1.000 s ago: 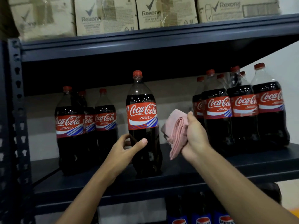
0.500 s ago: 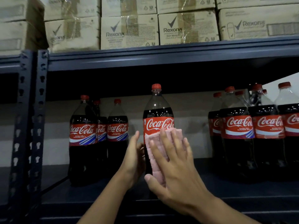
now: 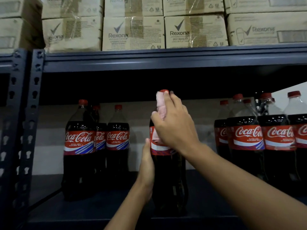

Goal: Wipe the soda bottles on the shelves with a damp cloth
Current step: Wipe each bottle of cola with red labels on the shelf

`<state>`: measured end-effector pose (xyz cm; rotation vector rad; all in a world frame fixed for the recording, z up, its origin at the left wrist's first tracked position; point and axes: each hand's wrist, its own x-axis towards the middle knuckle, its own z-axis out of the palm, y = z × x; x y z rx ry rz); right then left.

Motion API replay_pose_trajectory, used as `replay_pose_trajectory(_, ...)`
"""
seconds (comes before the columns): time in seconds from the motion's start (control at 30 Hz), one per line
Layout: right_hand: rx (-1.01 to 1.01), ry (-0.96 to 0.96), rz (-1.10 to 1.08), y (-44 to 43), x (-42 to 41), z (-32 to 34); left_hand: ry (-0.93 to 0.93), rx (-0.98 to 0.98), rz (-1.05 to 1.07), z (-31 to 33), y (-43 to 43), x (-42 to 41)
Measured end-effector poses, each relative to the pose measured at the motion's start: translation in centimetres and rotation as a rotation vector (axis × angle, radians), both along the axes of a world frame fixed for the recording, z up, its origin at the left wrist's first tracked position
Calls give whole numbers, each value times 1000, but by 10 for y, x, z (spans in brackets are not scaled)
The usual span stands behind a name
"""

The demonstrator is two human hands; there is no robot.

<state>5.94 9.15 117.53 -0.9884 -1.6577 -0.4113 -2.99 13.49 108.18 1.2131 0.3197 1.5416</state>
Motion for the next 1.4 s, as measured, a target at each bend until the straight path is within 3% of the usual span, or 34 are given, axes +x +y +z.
replay_pose_trajectory(0.17,23,-112,-115,-14,-3,-28,83,37,18,-5,1,-3)
replay_pose_trajectory(0.3,7,135,-13,10,-5,26,86,14,83,-4,2,-1)
replay_pose_trajectory(0.47,32,255,107,18,-6,74,133,2,98,-5,-1,-1)
replay_pose_trajectory(0.57,127,524,218,17,-3,74,143,14,113,-5,-3,-2)
replay_pose_trajectory(0.67,-9,734,288,22,5,73,159,16,122,-4,-1,-2)
replay_pose_trajectory(1.0,-318,473,347,14,12,110,171,22,114,-5,-4,0)
replay_pose_trajectory(1.17,-103,-95,54,12,2,86,170,37,119,-4,-5,0)
replay_pose_trajectory(1.3,84,-149,18,24,14,76,167,55,122,-4,-6,2)
replay_pose_trajectory(1.4,184,-376,-179,27,11,59,155,55,99,-3,-7,2)
